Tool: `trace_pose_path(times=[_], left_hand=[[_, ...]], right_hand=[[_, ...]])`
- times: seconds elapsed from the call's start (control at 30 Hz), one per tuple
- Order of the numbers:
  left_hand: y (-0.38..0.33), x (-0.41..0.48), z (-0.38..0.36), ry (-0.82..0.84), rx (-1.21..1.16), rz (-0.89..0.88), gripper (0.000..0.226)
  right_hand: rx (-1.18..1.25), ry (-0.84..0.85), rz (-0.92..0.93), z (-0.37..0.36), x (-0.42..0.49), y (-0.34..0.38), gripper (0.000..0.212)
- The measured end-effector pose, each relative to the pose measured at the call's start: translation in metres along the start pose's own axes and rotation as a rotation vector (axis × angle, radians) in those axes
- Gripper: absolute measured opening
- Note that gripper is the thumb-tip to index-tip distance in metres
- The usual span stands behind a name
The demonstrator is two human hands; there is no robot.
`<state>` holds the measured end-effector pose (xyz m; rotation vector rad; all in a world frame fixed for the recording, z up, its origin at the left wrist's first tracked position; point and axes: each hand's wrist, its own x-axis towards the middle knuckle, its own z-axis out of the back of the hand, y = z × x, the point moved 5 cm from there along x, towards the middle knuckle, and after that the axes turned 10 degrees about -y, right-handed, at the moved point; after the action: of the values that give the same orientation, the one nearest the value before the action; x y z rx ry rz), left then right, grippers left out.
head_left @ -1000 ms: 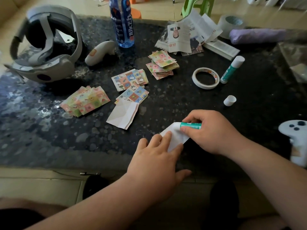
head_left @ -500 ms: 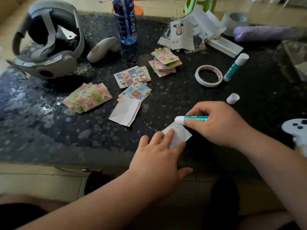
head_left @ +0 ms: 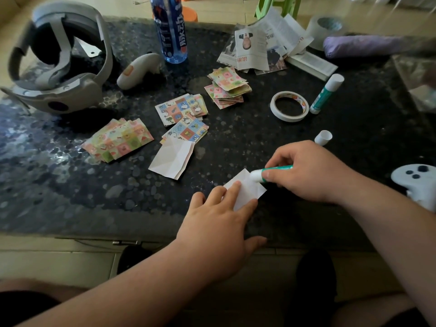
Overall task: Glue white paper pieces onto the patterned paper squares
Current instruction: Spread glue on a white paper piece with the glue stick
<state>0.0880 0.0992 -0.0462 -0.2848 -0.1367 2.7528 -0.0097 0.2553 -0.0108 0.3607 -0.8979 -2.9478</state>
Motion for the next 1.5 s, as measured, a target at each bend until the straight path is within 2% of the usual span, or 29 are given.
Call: trace_pose_path(times=[0.1, 0.3, 0.4, 0.47, 0.53, 0.63, 0.7, 0.8, 0.93, 1.03, 1.2, 1.37, 1.43, 1.5], left_hand=[[0.000, 0.000, 0.000, 0.007, -0.003, -0.001, 0.072], [0.000, 0.000, 0.001, 0.013, -0.002, 0.002, 0.072], [0.001, 0.001, 0.001, 0.015, -0.008, 0.011, 0.063], [0.003, 0.005, 0.005, -0.062, -0.032, 0.016, 0.050], [0.010, 0.013, 0.010, -0.159, -0.077, 0.037, 0.036], [0.023, 0.027, 0.014, -0.183, -0.193, 0.097, 0.023], [0.029, 0.033, 0.016, -0.191, -0.302, 0.160, 0.016], [0.031, 0.040, 0.016, -0.208, -0.431, 0.279, 0.033], [0.029, 0.053, 0.019, -0.147, -0.475, 0.406, 0.064], [0.030, 0.062, 0.019, -0.060, -0.488, 0.506, 0.070], [0.034, 0.066, 0.022, -0.075, -0.578, 0.546, 0.067], [0.040, 0.054, 0.020, -0.099, -0.746, 0.609, 0.058], [0.041, 0.050, 0.017, -0.104, -0.705, 0.590, 0.054], [0.042, 0.046, 0.015, -0.140, -0.545, 0.518, 0.056]], right_hand=[[0.035, -0.041, 0.016, -0.004, -0.002, 0.002, 0.011], [-0.118, 0.048, -0.002, -0.008, -0.005, 0.001, 0.012], [-0.211, 0.113, -0.028, -0.003, -0.011, -0.001, 0.012], [-0.188, 0.116, -0.023, 0.003, -0.013, -0.002, 0.012], [-0.022, 0.062, -0.023, 0.015, -0.014, -0.003, 0.011], [0.567, -0.001, -0.176, 0.034, -0.015, -0.009, 0.013], [0.841, 0.027, -0.268, 0.038, -0.020, -0.010, 0.017], [0.969, 0.062, -0.296, 0.032, -0.025, -0.009, 0.020], [0.952, 0.060, -0.326, 0.030, -0.031, -0.013, 0.017], [0.946, 0.060, -0.336, 0.030, -0.034, -0.016, 0.019], [0.947, 0.076, -0.358, 0.027, -0.037, -0.026, 0.018], [0.868, 0.084, -0.324, 0.030, -0.033, -0.034, 0.026], [0.799, 0.047, -0.300, 0.028, -0.029, -0.036, 0.025], [0.650, -0.003, -0.249, 0.024, -0.024, -0.036, 0.021]])
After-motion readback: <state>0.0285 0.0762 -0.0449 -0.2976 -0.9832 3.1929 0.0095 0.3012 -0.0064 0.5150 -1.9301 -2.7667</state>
